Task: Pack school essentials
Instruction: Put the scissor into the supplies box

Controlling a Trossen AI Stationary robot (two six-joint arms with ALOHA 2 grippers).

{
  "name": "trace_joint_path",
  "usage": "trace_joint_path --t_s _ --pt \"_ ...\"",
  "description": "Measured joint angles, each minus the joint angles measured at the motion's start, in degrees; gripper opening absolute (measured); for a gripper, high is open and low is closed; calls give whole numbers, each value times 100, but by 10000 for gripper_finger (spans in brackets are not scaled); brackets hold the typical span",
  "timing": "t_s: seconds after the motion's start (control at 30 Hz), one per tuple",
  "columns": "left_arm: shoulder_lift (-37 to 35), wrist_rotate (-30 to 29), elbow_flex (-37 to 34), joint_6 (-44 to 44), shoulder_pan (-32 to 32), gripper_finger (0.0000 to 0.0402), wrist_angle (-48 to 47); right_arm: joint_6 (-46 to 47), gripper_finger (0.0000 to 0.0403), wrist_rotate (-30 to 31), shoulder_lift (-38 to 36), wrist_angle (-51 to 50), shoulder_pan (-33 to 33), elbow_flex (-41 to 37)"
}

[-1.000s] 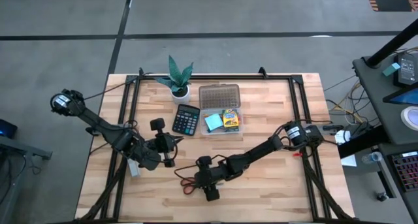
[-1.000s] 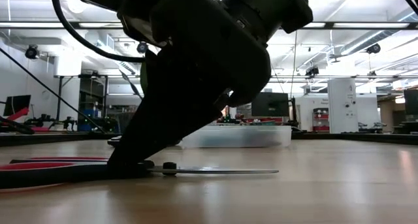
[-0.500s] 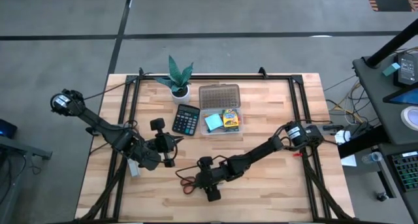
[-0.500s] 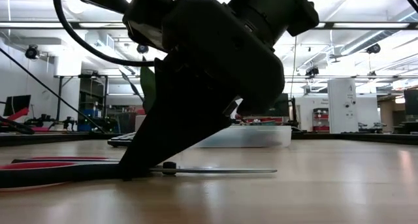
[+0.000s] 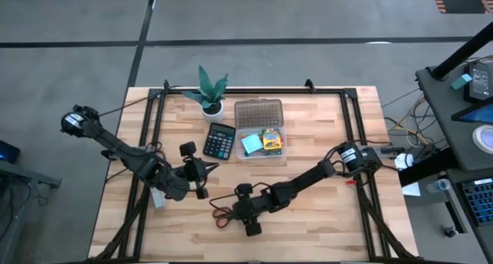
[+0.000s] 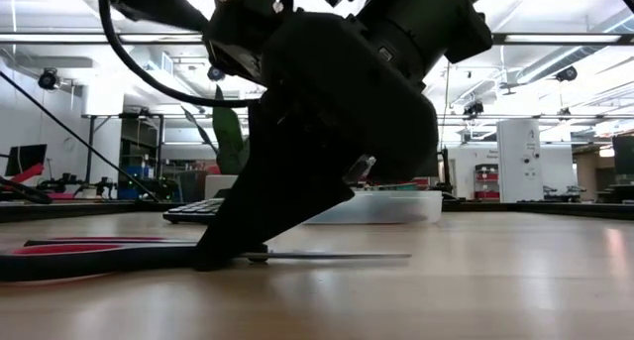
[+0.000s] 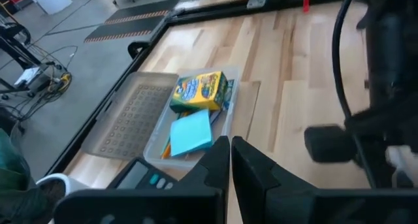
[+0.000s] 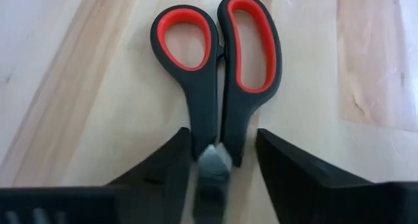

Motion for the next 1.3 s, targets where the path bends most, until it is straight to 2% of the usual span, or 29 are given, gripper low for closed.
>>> trace_joint_path --t_s 0.17,0.27,0.53,1.3 --pt "-2 1 -151 -5 0 0 32 33 102 11 0 15 -6 -11" --pt "-7 1 -174 24 0 0 154 76 85 12 0 29 -7 -15" --pt "-7 0 -174 167 -2 0 175 227 106 1 11 69 -11 -17" --pt "-15 -242 -181 202 -2 0 143 60 104 -35 -300 -223 -26 -40"
